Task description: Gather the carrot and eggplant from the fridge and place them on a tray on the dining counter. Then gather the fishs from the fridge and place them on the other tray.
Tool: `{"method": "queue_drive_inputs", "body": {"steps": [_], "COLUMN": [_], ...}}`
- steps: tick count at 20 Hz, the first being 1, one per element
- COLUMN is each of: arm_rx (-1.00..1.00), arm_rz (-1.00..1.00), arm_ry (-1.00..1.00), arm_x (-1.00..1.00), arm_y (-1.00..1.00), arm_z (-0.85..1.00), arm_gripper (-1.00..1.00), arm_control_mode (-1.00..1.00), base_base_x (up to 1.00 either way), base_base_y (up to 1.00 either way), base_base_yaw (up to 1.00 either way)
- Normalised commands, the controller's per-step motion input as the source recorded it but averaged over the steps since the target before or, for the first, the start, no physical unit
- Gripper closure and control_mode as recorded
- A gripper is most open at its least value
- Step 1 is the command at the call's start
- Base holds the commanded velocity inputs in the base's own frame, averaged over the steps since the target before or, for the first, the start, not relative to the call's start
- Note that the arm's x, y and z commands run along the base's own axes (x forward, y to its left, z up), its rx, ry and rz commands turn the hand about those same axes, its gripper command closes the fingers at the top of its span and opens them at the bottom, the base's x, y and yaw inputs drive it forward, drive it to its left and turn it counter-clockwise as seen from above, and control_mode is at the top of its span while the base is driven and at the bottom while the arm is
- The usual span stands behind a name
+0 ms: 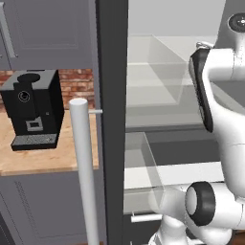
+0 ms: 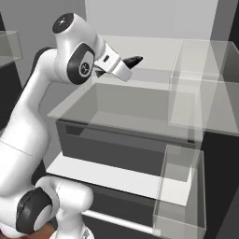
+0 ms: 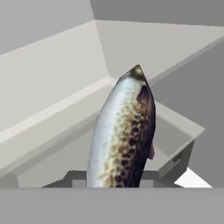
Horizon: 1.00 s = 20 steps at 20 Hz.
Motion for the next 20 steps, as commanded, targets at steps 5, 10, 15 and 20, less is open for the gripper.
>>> {"method": "queue_drive_inputs", "body": {"steps": [5, 10, 15, 20], "arm_rx": [0.0, 0.0, 0.0, 0.0], "arm_rz": [0.0, 0.0, 0.0, 0.01], "arm_ry": [0.0, 0.0, 0.02, 0.02], "arm_x": [-1.0, -1.0, -1.0, -0.97], "arm_y": [0.02, 0.13, 0.27, 0.31], "arm_z": [-0.04, -0.11, -0.23, -0.28], "arm_gripper": [1.0, 1.0, 1.0, 1.0], "arm_control_mode": [-1.0, -1.0, -1.0, -1.0], "base_base_x": [0.0, 0.0, 0.0, 0.0], "base_base_y": [0.0, 0.0, 0.0, 0.0], "base_base_yaw": [0.0, 0.0, 0.0, 0.0]}}
